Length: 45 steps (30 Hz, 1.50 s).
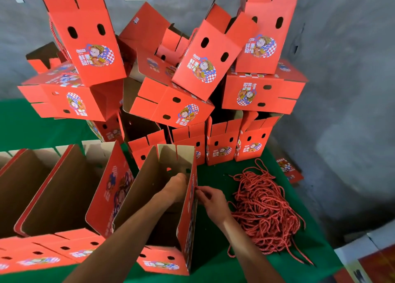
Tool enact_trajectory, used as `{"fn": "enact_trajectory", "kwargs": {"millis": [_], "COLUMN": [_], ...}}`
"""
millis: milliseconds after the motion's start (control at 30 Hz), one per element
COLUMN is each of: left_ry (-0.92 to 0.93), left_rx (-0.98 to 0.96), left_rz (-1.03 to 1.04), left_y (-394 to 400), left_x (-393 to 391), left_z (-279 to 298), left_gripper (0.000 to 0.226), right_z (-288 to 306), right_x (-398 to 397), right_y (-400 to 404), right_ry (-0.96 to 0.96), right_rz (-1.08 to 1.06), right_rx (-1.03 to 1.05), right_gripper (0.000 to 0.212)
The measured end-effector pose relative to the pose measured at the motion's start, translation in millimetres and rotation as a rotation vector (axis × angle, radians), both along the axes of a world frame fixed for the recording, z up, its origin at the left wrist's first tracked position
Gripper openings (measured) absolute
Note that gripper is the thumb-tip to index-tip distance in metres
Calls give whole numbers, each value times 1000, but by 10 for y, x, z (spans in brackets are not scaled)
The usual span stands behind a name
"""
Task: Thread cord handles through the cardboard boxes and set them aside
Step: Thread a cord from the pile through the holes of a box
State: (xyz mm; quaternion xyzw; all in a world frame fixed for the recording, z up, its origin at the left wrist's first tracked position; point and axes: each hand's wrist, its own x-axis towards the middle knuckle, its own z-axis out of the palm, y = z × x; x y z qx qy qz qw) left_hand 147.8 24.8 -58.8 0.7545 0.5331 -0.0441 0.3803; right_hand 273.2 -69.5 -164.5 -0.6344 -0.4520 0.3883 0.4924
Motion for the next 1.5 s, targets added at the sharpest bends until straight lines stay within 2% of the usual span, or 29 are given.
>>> {"fn": "enact_trajectory", "kwargs": {"millis": [67,133,200,233,267,333,433,500,600,667,700,800,867,900,967,1000,1133,1167,1300,1400,1500], "left_ry": [-7,-46,-83,-114,-137,-184,-381,-441,-341,-245,-194,-133,-147,-150,-137,-124,-74,-69,-71,-104,-137], "left_rx": [-4,-13,-31,-55,-54,-5,-153,-251,-335,-408,-432,-508,-545,-557,-564,-562,-545,-534,-479,-474,-483], "left_rz": [18,69,156,214,260,318,392,346,143,69,58,86,113,131,159,171,178,180,191,208,226], "left_y": [-9,-26,-25,-36,-32,-31,-99,-173,-326,-424,-456,-510,-502,-491,-474,-464,-409,-396,-313,-262,-242], "left_x": [-14,-53,-109,-135,-158,-206,-223,-224,-233,-231,-235,-267,-307,-325,-358,-367,-415,-427,-503,-590,-709], "left_z": [45,75,102,126,138,173,307,427,548,550,532,502,505,507,491,483,444,429,408,400,397], "left_gripper": [31,23,24,28,30,37,63,73,56,44,45,47,38,35,33,33,29,27,37,36,33], "right_z": [-4,-49,-114,-131,-129,-61,206,424,584,520,435,34,-214,-323,-518,-561,-668,-684,-750,-707,-719], "right_x": [48,168,325,396,457,533,520,482,466,468,462,397,331,303,233,183,-109,-178,-355,-400,-475], "right_y": [-49,-115,-224,-287,-341,-368,-232,-102,21,24,0,-142,-281,-341,-453,-489,-478,-465,-400,-349,-317], "right_ry": [-67,-279,-498,-548,-552,-423,-25,252,395,337,300,174,10,-101,-277,-308,-424,-419,-185,-198,-210], "right_rz": [-15,-9,-10,-42,-82,-150,-222,-260,-268,-257,-260,-271,-314,-354,-410,-363,49,71,-53,-60,-2], "right_rx": [-51,-221,-413,-477,-509,-508,-375,-260,-149,-153,-193,-315,-323,-318,-310,-328,-638,-677,-732,-772,-838], "right_gripper": [21,20,33,38,41,47,46,37,24,16,13,47,57,52,22,11,39,40,32,30,18]}}
